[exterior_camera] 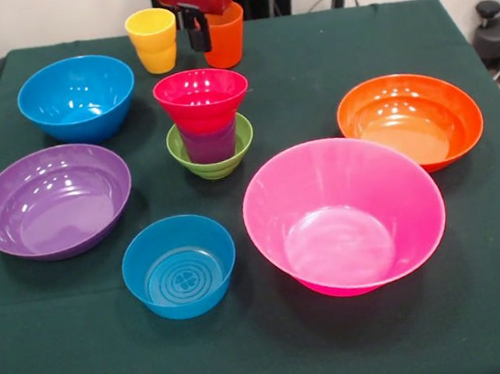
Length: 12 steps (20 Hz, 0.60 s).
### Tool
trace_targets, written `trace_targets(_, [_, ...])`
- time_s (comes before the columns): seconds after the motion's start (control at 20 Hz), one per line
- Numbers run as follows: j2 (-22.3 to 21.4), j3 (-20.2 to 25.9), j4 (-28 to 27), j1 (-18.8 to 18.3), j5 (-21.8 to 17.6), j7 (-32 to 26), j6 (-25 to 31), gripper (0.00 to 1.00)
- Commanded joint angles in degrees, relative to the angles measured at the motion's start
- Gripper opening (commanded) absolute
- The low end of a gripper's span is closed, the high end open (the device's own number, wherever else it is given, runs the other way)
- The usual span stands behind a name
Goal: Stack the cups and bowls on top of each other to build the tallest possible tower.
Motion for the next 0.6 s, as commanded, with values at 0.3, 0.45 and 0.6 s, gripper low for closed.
trace_targets(0.3, [3.7,3.5,-1.4,1.2,-11.1,-10.5,2.2,0.00])
trace_targets(0.45, [4.4,-2.4,-0.4,7.5,-10.3,1.0,-3.1,0.00])
trace_targets(0.6, [7.5,-7.5,-0.5,12.2,-7.9,8.6,-7.9,0.00])
